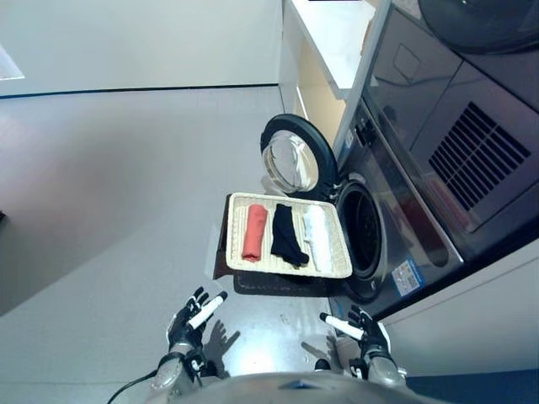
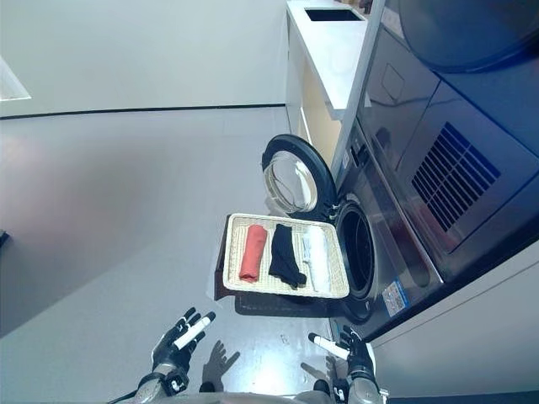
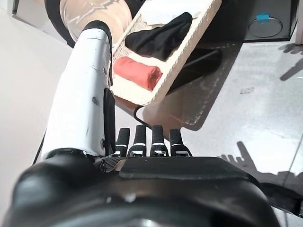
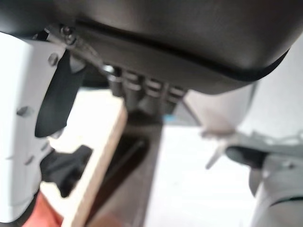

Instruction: Pick up the clothes and place them into the washing machine

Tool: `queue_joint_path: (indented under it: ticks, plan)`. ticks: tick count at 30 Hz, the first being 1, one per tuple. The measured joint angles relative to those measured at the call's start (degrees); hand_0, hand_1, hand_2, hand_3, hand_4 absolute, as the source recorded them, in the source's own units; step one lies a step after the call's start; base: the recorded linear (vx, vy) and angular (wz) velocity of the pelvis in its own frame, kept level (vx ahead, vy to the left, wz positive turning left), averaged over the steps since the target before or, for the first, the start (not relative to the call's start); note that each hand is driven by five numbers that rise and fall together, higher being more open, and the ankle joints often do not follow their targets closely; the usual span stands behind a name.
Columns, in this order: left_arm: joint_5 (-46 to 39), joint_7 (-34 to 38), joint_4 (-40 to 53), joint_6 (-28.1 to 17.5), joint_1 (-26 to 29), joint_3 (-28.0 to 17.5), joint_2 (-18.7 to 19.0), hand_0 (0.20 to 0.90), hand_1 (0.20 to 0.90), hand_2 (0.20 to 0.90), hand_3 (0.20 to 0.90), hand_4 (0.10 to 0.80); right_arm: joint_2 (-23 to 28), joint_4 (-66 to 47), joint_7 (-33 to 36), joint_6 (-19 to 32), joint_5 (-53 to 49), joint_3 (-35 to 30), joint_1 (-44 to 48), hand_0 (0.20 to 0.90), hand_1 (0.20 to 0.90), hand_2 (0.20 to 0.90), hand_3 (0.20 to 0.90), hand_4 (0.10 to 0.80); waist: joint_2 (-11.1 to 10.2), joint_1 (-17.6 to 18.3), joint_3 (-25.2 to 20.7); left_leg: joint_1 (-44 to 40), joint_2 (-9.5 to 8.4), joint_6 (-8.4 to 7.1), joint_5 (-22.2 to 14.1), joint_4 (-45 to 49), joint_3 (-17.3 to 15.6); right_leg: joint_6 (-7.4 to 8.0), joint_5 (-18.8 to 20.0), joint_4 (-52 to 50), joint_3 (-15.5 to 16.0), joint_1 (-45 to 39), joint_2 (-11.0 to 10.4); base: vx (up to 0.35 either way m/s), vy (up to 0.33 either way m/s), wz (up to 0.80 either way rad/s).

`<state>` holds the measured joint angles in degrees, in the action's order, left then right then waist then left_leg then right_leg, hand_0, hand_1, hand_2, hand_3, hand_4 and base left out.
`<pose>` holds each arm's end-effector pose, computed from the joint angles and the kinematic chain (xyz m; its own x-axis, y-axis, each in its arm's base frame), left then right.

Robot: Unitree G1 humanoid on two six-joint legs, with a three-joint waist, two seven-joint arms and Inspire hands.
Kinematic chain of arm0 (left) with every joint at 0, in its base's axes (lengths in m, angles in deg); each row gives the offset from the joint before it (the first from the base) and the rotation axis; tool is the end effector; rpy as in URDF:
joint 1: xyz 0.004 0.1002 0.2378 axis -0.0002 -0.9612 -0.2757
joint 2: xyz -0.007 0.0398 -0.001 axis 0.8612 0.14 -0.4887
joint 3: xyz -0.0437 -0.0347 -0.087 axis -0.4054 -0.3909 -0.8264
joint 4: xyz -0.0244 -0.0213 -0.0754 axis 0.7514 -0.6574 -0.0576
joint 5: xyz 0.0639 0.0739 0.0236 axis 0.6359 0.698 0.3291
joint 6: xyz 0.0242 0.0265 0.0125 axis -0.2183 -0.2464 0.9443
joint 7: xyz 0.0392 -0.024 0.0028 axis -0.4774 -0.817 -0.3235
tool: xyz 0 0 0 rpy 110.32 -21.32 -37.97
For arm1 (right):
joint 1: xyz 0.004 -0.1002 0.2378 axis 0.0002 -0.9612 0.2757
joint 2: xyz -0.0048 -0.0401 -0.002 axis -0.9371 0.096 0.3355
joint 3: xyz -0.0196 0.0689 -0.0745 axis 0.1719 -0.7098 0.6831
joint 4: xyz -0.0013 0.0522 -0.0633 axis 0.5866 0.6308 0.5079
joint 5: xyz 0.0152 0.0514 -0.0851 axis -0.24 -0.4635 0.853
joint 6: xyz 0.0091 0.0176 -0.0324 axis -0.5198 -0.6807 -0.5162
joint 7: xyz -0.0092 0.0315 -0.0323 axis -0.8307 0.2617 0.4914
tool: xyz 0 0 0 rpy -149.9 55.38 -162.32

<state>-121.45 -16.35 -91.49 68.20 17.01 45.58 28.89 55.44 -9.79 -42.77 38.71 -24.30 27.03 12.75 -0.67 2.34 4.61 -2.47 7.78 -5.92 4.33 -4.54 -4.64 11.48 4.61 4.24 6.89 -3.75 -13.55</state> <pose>0.0845 0.1744 -0.0906 0.7187 0.1120 -0.6862 -0.3643 0.9013 -0.2344 0.0862 -0.1980 -0.1022 0.5926 -0.3107 -0.7431 0.2927 0.9426 -0.1608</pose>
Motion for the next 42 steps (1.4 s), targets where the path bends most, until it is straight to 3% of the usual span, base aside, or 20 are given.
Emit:
queue_joint_path:
  ticks: [9,22,27,30,31,34,36,38,40,41,42]
  plan:
    - [0.1,0.0,0.3,-0.1,0.4,-0.1,1.2,0.900,0.900,0.900,0.900,0.800,-0.3,2.4,0.1,-0.2,2.2,2.4,7.6,0.900,0.900,0.900,0.900,0.800,-1.3,-1.5,-0.9,0.9,-1.04,0.47,-0.1,0.0,0.0,0.45,0.2,0.4,0.5,0.4,-1.1,0.027,0.049,0.03]
    - [0.1,0.0,0.3,-0.1,-0.3,-0.2,2.2,0.900,0.900,0.900,0.900,0.800,-3.4,2.5,0.0,-0.2,2.1,3.2,7.8,0.900,0.900,0.900,0.900,0.800,-4.3,-2.9,-2.9,1.6,-2.12,0.64,-0.3,0.0,0.5,0.64,-0.1,0.4,1.5,0.3,-2.2,0.020,0.021,0.04]
    - [0.4,-0.1,0.6,0.0,0.0,0.9,2.3,0.900,0.900,0.900,0.900,0.800,-3.1,2.2,0.5,-0.1,0.7,1.3,7.3,0.900,0.900,0.900,0.900,0.800,-4.3,-1.6,-3.0,3.2,-4.97,2.28,-1.1,0.9,0.0,1.22,-0.6,-1.8,0.2,3.3,-5.2,-0.047,0.134,-0.05]
    - [1.3,-0.1,0.6,0.0,0.4,2.2,2.4,0.900,0.900,0.900,0.900,0.800,-3.2,2.2,1.3,-0.1,0.4,0.3,6.9,0.900,0.900,0.900,0.900,0.800,-4.0,-0.2,-2.1,4.0,-7.60,4.25,-2.5,3.3,-0.7,0.23,-0.9,-7.0,0.1,6.1,-7.9,0.034,0.247,-0.09]
    - [1.4,0.0,0.4,0.1,0.7,2.0,2.4,0.900,0.900,0.900,0.900,0.800,-3.2,2.2,1.2,-0.1,0.4,0.4,7.1,0.900,0.900,0.900,0.900,0.800,-3.6,-0.1,-1.0,4.6,-7.41,4.74,-4.0,5.4,-1.4,-0.14,-0.2,-10.3,0.4,7.4,-8.3,0.064,0.191,-0.34]
    - [1.5,-0.1,0.3,0.0,1.5,1.9,2.4,0.900,0.900,0.900,0.900,0.800,-3.1,2.2,1.2,-0.2,-0.1,0.3,6.5,0.900,0.900,0.900,0.900,0.800,-0.5,0.0,1.4,3.4,-5.77,6.06,-5.5,6.8,-1.6,-4.18,3.3,-18.8,3.0,11.3,-7.8,0.107,0.064,-0.22]
    - [1.5,0.0,0.4,0.0,1.7,1.3,3.4,0.900,0.900,0.900,0.900,0.800,-3.4,2.2,0.9,-0.2,-0.1,0.9,6.1,0.900,0.900,0.900,0.900,0.800,-0.7,0.1,1.6,2.6,-5.45,6.56,-5.2,5.2,-1.2,-3.62,-0.2,-20.3,4.0,13.1,-6.1,0.230,-0.030,-0.08]
    - [1.4,0.0,0.3,0.0,2.0,0.2,4.5,0.900,0.900,0.900,0.900,0.800,-3.4,1.9,0.9,0.0,-0.4,0.6,6.9,0.900,0.900,0.900,0.900,0.800,-1.4,0.5,2.5,3.0,-5.35,6.59,-5.2,4.7,-0.9,-2.96,-3.0,-16.0,4.1,13.0,-2.8,0.248,-0.065,0.08]
    - [1.1,0.3,-0.4,0.0,2.6,-0.2,4.8,0.900,0.900,0.900,0.900,0.800,-2.8,2.1,1.1,0.0,-1.4,-0.9,6.9,0.900,0.900,0.900,0.900,0.800,-2.4,2.7,3.3,2.7,-6.53,5.02,-4.5,4.4,0.3,-2.41,-2.2,-11.3,4.5,10.1,-2.1,0.357,-0.100,0.59]
    - [1.1,0.2,-0.5,0.1,2.5,0.1,3.7,0.900,0.900,0.900,0.900,0.800,-2.4,2.4,1.3,-0.1,-1.5,-1.7,6.7,0.900,0.900,0.900,0.900,0.800,-2.3,3.4,3.5,3.6,-7.49,5.43,-6.6,10.9,-0.3,-2.19,-2.1,-10.3,4.9,8.8,-2.7,0.298,-0.087,0.56]
    - [1.1,0.0,-0.4,0.1,2.0,0.3,2.4,0.900,0.900,0.900,0.900,0.800,-1.1,1.9,1.6,-0.1,-1.8,-1.6,6.2,0.900,0.900,0.900,0.900,0.800,-2.0,3.8,3.5,3.5,-7.88,5.79,-11.2,18.2,-1.5,-1.20,-1.7,-11.7,5.6,8.6,-3.6,0.281,-0.083,0.37]
